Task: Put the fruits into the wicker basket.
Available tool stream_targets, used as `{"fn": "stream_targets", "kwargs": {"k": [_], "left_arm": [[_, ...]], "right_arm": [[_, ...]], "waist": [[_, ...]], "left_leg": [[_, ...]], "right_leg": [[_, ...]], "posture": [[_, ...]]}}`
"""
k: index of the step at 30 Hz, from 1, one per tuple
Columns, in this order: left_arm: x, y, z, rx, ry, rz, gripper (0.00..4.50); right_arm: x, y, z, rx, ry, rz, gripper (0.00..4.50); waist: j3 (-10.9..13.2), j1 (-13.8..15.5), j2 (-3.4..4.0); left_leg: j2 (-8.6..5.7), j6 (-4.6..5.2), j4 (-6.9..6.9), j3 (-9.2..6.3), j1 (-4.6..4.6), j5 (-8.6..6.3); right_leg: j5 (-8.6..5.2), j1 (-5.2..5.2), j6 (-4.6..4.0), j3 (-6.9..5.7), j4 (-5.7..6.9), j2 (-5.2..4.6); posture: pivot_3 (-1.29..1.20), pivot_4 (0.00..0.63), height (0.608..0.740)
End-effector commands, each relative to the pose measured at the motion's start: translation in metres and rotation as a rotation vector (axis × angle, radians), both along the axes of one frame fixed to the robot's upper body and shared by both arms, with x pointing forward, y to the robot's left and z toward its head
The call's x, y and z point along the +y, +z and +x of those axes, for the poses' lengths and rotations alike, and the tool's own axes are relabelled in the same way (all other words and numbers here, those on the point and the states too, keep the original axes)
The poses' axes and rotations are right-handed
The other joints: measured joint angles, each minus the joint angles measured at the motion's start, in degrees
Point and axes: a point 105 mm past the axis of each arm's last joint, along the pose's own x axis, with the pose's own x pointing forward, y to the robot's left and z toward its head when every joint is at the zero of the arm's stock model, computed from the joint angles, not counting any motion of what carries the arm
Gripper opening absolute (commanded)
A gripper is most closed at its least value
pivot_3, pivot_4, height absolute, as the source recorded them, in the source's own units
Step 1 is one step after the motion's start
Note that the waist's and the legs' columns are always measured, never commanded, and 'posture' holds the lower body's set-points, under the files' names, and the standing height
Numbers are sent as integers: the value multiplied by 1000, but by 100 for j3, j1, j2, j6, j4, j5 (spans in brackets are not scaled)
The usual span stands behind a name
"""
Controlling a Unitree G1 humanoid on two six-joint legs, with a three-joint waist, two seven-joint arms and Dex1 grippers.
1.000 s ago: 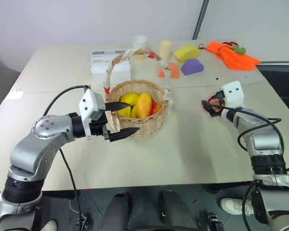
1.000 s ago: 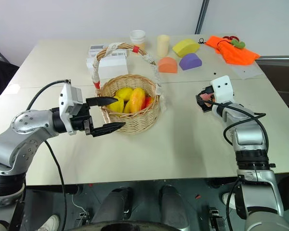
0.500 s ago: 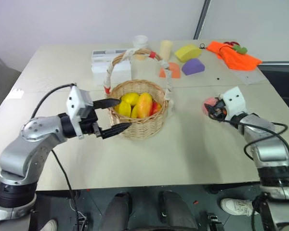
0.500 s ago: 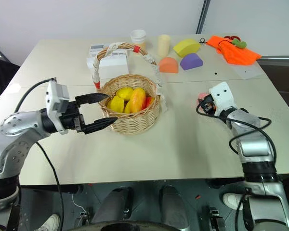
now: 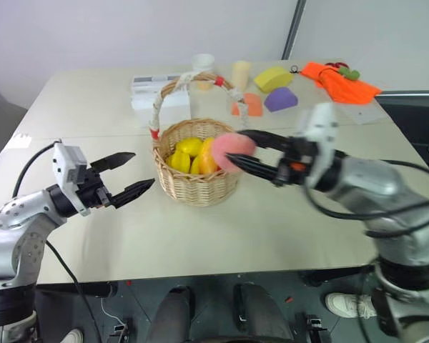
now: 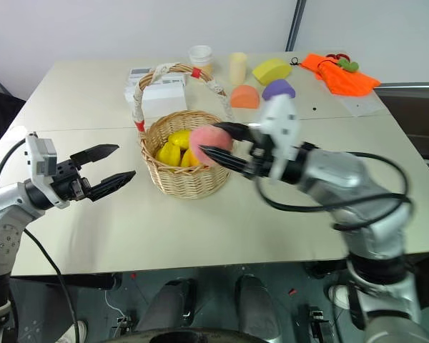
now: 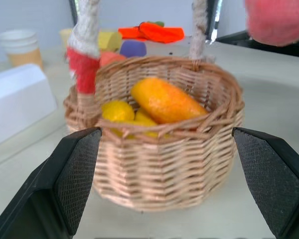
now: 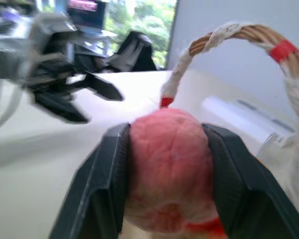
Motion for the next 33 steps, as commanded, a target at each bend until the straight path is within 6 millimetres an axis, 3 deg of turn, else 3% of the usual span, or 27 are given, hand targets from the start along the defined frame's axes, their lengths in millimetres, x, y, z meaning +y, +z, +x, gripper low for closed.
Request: {"fn": "stream_targets", "kwargs": {"k": [1, 4, 7, 10, 15, 19, 22, 24, 30, 33], "left_arm": [[3, 16, -2, -78, 19, -34, 4500], [1, 17, -4, -80, 20, -54, 4500], [-2, 14, -5, -73, 17, -53, 4500], [-6, 12, -5, -65, 10, -64, 4500], [-12, 10, -5, -55, -2, -89, 4500], [-17, 4, -4, -43, -12, -92, 4500], [-20, 2, -3, -34, -23, -100, 4500], [-21, 2, -2, -34, -27, -110, 4500], [-25, 3, -2, -36, -35, -125, 4500], [-26, 3, -2, -37, -37, -126, 4500]], "right_arm": [[7, -12, 23, -1, -152, -36, 1738], [13, -19, 32, 9, -210, -48, 1738], [19, -15, 25, 9, -165, -15, 3131], [8, -1, 21, -107, -183, -7, 4471], [-23, 2, 9, -81, -155, 29, 4471], [-50, -7, 14, -8, -252, 72, 4471], [-61, -13, 29, 18, -363, 103, 4471], [-64, -17, 40, 26, -417, 109, 4471], [-46, -23, 57, 69, -403, 167, 4471], [-49, -25, 69, 90, -457, 188, 3701]], "waist": [[-1, 17, -2], [-1, -9, -2], [-1, -28, -2], [-1, -30, -2], [-2, -11, -3], [-2, -22, -3], [-2, -57, -3], [-2, -50, -3], [-2, -46, -3], [-2, -43, -2]], "left_leg": [[-1, -2, 0, -2, -5, 1], [-15, -3, -4, 4, -13, 1], [-20, -3, -6, 17, -18, 1], [-17, -3, -7, 16, -16, 1], [-13, -2, -4, 14, -13, 1], [-11, -2, -3, 16, -9, 1], [0, -2, -5, 23, -2, 1], [5, -2, -5, 27, 2, 1], [16, -2, -7, 30, 0, 1], [17, -2, -9, 30, -1, 1]], "right_leg": [[0, -3, 1, 0, 0, -2], [10, -15, 19, 3, -1, -23], [12, -26, 22, 12, -1, -30], [12, -28, 23, 11, 1, -24], [11, -20, 23, 9, 1, -16], [11, -16, 23, 10, 1, -14], [11, -17, 20, 18, 3, -2], [12, -17, 18, 18, 8, 8], [16, -24, 16, 19, 15, 35], [16, -27, 16, 19, 15, 36]], "posture": [[0, 150, 732], [0, 150, 732], [0, 150, 732], [0, 150, 732], [0, 150, 732], [0, 150, 732], [0, 150, 732], [0, 150, 732], [0, 150, 732], [0, 150, 732]]}}
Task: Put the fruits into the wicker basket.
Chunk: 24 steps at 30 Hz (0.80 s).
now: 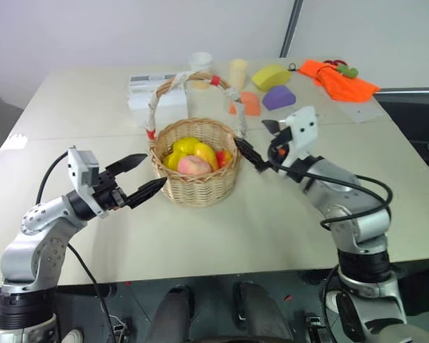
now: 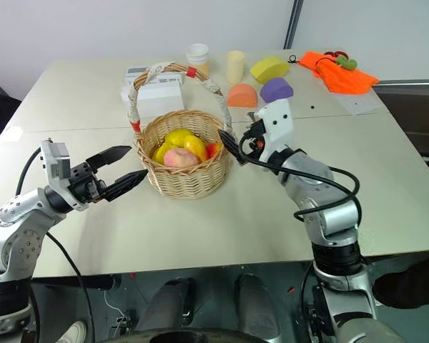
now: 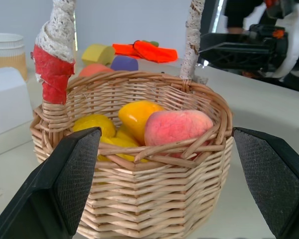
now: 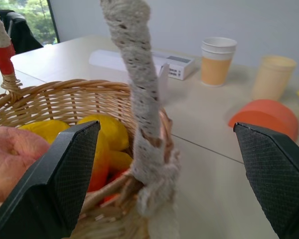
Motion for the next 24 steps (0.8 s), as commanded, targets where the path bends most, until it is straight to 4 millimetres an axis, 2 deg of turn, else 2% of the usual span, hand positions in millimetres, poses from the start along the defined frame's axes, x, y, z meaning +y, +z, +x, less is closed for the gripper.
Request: {"fn": "stream_targets", "kwargs": {"k": [1, 7, 8, 11, 14, 18, 21, 24], "left_arm": [[-3, 10, -2, -47, -11, -5, 4500], [-3, 8, -4, -44, -8, -8, 4500], [-3, 8, -4, -45, -7, -8, 4500], [-3, 9, -3, -48, -4, -9, 4500], [-3, 8, -1, -46, -5, -8, 4500], [-7, 7, 2, -46, -11, -10, 4500], [-10, 7, 4, -52, -18, -13, 4500], [-13, 8, 5, -54, -20, -16, 4500]], "right_arm": [[-5, 14, 7, -46, -53, 34, 3241], [-15, 24, -1, -72, -53, 70, 211], [-22, 29, -4, -94, -60, 76, 41], [-47, 45, -10, -150, -114, 108, 41], [-109, 52, -3, -176, -341, 94, 41], [-179, 48, 8, -158, -651, 69, 41], [-208, 45, 12, -158, -792, 87, 41], [-226, 38, 14, -159, -881, 49, 41]], "waist": [[0, 3, 0], [0, 28, 0], [0, 27, 0], [1, 26, 1], [1, 27, 1], [0, 33, 0], [1, 3, 2], [2, -23, 4]], "left_leg": [[1, 0, 1, 0, 0, 0], [1, 0, 2, 0, -3, 0], [1, 0, 2, 0, -3, 0], [0, 0, 1, 0, -4, 0], [0, 0, 2, 3, -4, 0], [-5, 0, 4, 8, -4, 0], [-6, 0, 1, 18, -1, 0], [-1, 3, -4, 36, 2, -1]], "right_leg": [[0, 0, 0, 0, 0, 0], [0, 0, -1, 1, -1, -5], [0, 0, -1, 1, -1, -5], [-1, 0, -1, 1, -1, -5], [-1, 0, -1, 2, -1, -5], [-5, 3, -9, 4, -4, -5], [-5, 1, -12, 10, -3, -2], [3, -11, -4, 27, 4, 9]], "posture": [[0, 150, 732], [0, 150, 732], [0, 150, 732], [0, 150, 732], [0, 150, 732], [0, 150, 732], [0, 150, 732], [0, 150, 732]]}}
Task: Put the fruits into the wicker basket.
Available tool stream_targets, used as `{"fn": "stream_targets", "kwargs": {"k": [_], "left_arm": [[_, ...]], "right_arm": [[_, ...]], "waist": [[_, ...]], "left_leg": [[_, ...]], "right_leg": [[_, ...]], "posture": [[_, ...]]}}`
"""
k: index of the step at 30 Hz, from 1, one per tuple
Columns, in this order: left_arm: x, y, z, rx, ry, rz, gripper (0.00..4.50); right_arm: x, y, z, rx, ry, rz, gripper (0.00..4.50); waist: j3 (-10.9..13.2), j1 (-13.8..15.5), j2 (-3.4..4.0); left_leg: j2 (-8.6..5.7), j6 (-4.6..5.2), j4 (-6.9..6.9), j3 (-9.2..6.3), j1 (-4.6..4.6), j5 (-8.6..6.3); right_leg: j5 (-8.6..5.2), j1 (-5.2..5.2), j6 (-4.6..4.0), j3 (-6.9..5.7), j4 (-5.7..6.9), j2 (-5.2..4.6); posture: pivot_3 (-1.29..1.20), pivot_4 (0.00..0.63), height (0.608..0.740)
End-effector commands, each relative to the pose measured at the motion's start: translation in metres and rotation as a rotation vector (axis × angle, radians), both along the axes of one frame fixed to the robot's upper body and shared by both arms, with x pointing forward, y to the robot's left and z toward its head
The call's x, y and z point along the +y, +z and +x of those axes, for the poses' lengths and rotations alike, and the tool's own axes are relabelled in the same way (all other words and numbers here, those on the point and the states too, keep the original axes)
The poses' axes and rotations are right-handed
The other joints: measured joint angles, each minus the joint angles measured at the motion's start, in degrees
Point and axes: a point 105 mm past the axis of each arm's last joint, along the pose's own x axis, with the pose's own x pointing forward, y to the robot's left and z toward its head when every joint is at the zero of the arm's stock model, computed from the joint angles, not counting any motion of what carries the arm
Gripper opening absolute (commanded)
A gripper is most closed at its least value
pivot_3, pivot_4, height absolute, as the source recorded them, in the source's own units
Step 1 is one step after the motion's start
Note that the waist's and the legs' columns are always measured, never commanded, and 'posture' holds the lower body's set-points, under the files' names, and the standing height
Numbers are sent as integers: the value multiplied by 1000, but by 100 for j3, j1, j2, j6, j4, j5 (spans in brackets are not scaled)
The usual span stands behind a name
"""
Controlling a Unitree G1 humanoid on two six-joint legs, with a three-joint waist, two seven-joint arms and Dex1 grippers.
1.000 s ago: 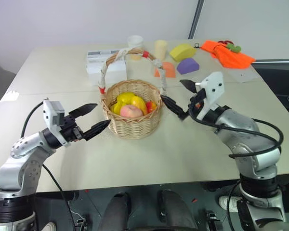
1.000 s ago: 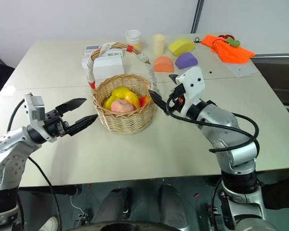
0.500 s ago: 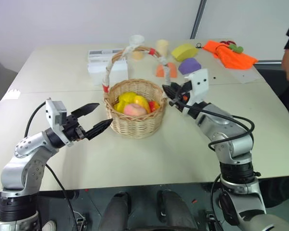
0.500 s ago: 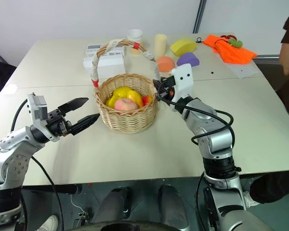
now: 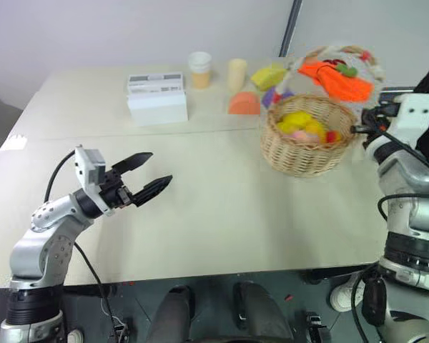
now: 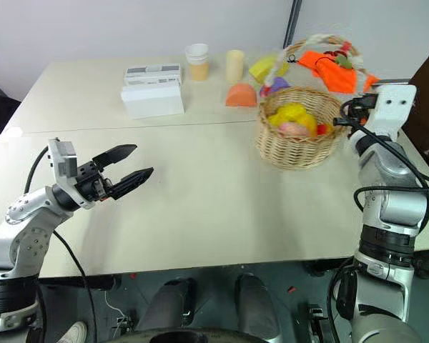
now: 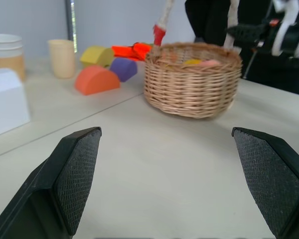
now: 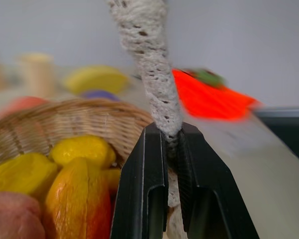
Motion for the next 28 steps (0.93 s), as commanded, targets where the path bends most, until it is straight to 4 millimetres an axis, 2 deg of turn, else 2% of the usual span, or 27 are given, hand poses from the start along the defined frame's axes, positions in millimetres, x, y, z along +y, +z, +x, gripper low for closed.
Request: {"fn": "stream_targets", "kwargs": {"k": [1, 5, 7, 8, 13, 17, 19, 22, 25, 28], "left_arm": [[-2, 8, 0, -43, 0, 4, 4500], [-1, 4, 5, -22, 47, 9, 4500], [3, -1, 8, -6, 100, 24, 4500], [7, -5, 11, 6, 135, 35, 4500], [38, -35, 20, 58, 342, 116, 4500], [68, -55, 22, 74, 514, 132, 4500], [76, -62, 21, 82, 559, 141, 4500], [89, -72, 14, 69, 630, 143, 4500], [94, -77, 9, 65, 660, 149, 4500], [96, -78, 6, 61, 669, 151, 4500]], "right_arm": [[-17, 23, -3, -86, -98, -72, 41], [-11, 20, -7, -102, -35, -35, 1721], [-8, 19, -16, -116, 14, -61, 2777], [-9, 17, -22, -118, 29, -79, 3143], [-23, 2, -58, -127, 109, -122, 3143], [2, -25, -77, -34, 342, -189, 3143], [12, -33, -81, 2, 408, -207, 3143], [47, -58, -90, 85, 602, -201, 3143], [65, -73, -88, 113, 671, -191, 3143], [73, -76, -83, 103, 695, -172, 3143]], "waist": [[-1, 11, 1], [-1, 29, 1], [-1, 35, 1], [-1, 49, 1], [-1, 59, 2], [-2, 22, 2], [-2, 9, 2], [-3, 24, 3], [-3, 40, 3], [-3, 58, 3]], "left_leg": [[1, 1, 0, 1, 0, 0], [4, 2, 2, -1, -1, -1], [4, 2, 5, -1, -1, -1], [4, 2, 5, -1, -1, -1], [3, 3, 5, 0, -2, -2], [6, 4, 5, 7, 4, -2], [18, 4, 6, 13, 13, -2], [41, 4, 7, 20, 16, -2], [50, 4, 8, 27, 17, -2], [50, 3, 14, 33, 13, -2]], "right_leg": [[0, -3, 1, 1, 5, 3], [0, -4, 1, 2, 8, 7], [1, -3, 2, 4, 8, 5], [1, -3, 2, 4, 8, 5], [-1, 0, 4, 6, 5, 1], [0, 1, 2, 10, 5, 5], [3, 4, -7, 12, 6, 12], [0, 5, -26, 13, 6, 20], [0, 5, -27, 14, 5, 22], [-2, 5, -31, 14, 5, 19]], "posture": [[0, 150, 732], [0, 150, 732], [0, 150, 732], [0, 150, 732], [0, 150, 732], [0, 150, 732], [0, 150, 732], [0, 150, 732], [0, 150, 732], [0, 150, 732]]}}
